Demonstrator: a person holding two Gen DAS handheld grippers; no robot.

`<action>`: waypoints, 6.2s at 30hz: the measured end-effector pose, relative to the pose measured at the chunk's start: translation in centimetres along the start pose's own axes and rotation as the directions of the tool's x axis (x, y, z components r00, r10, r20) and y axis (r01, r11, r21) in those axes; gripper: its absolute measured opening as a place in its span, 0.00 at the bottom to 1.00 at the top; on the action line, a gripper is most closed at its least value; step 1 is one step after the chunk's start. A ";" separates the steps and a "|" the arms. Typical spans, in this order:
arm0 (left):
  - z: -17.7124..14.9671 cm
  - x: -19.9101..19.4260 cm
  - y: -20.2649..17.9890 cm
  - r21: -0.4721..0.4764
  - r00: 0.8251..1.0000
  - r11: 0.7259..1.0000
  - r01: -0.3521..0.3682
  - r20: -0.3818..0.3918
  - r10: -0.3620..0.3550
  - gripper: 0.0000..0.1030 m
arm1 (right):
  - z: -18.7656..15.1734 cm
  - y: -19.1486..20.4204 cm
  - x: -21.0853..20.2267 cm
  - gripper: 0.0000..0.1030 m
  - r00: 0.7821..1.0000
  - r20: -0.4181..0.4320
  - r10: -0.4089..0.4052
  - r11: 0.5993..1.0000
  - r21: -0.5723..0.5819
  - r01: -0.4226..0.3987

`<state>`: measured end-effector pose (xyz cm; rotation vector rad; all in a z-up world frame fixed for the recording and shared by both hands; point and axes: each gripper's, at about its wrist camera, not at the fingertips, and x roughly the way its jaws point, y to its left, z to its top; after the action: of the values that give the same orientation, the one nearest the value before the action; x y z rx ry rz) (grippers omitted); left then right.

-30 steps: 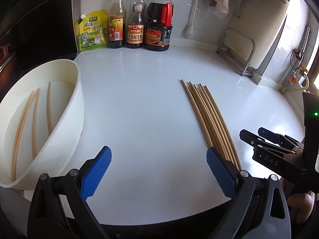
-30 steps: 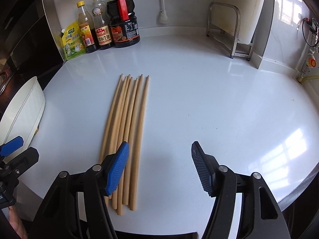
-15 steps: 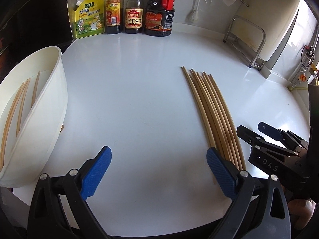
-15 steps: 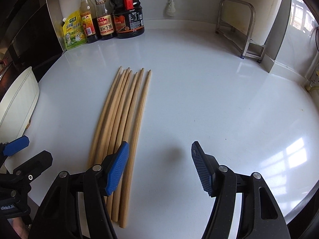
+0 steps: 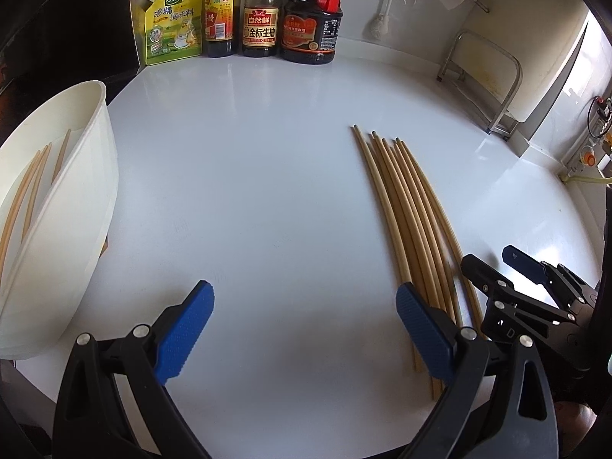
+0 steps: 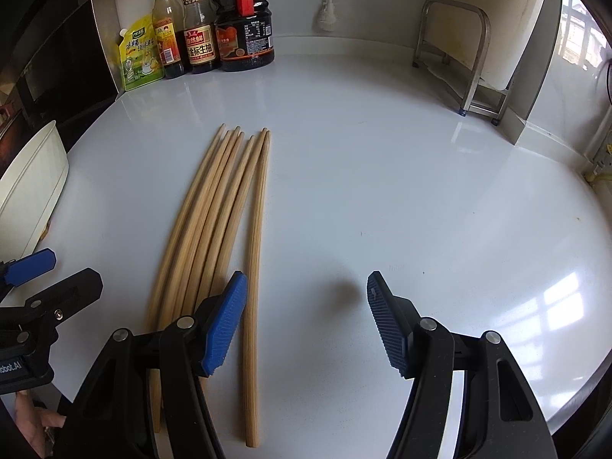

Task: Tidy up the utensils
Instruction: 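Push one wooden chopstick apart from the row with the right tool, then close the right tool on the separated chopstick, then lift the chopstick with the right tool and carry it over the basin, then open the right tool to drop the chopstick into the basin, then withdraw the open right tool from the basin toward the chopstick row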

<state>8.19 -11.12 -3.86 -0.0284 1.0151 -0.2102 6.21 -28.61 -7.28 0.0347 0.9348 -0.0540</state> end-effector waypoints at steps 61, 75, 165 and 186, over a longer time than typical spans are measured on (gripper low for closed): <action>3.9 5.4 -3.2 0.099 0.991 0.988 -0.123 -0.036 0.127 0.93 | 0.6 -2.6 0.9 0.60 0.996 0.037 -0.079 0.996 -0.034 0.080; 2.7 3.9 -5.1 0.151 0.999 0.989 0.009 -0.045 -0.002 0.07 | 1.1 -0.7 0.9 0.06 0.999 0.038 -0.007 0.997 -0.077 0.010; -1.6 -11.9 26.2 -0.294 0.969 0.947 -0.132 0.164 0.186 0.63 | 3.2 27.6 -6.7 0.24 0.902 0.096 0.422 0.895 -0.202 -0.397; -3.2 -12.6 13.3 -0.081 0.978 0.994 -0.070 0.191 0.085 0.74 | -1.3 13.8 -10.7 0.41 0.945 0.196 0.261 0.965 -0.054 -0.256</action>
<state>1.22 4.51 3.36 -0.0748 0.8269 -0.0965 -0.34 -14.46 0.58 0.1236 0.7217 0.1967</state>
